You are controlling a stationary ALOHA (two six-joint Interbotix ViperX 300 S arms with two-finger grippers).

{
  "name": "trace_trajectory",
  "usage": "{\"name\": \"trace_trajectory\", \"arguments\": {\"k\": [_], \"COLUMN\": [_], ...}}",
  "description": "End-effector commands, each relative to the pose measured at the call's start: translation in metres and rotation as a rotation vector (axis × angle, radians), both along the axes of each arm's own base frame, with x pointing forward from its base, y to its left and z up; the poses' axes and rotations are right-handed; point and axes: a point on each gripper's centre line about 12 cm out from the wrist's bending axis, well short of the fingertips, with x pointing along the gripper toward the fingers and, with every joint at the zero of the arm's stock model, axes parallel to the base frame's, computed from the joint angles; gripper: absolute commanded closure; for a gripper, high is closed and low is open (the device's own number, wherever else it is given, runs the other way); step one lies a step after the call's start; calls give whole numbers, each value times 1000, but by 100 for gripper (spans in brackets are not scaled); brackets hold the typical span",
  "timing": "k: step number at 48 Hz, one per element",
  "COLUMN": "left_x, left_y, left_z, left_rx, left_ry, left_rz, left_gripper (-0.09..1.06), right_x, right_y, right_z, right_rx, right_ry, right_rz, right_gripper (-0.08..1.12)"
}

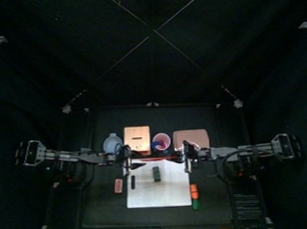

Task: Cut the sushi into 4 pieces with the knife
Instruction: Grasp knife edge with left hand

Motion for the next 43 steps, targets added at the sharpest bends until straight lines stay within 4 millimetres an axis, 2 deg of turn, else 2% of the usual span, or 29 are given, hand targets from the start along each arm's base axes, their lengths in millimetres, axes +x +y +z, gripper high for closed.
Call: {"name": "trace_trajectory", "arguments": {"k": [1, 18, 23, 28, 36, 43], "left_x": [4, 6, 6, 6, 9, 7], "left_y": [3, 2, 3, 5, 5, 3], "left_z": [9, 5, 4, 1, -3, -10], "left_rx": [4, 9, 22, 53, 71, 77], "left_ry": [-32, -23, -24, -21, -28, -26], "left_rz": [6, 2, -1, -8, -16, -26], "left_gripper": [20, 20, 24, 35, 62, 75], "right_x": [2, 2, 2, 1, 1, 1], "right_y": [0, 0, 0, 0, -1, 0], "right_z": [15, 15, 15, 14, 12, 4], "right_rx": [-5, -5, -3, 12, 49, 72], "right_ry": [-47, -46, -46, -45, -39, 4], "right_rz": [2, 2, 2, -2, -17, -22], "right_gripper": [95, 95, 95, 95, 95, 96]}}
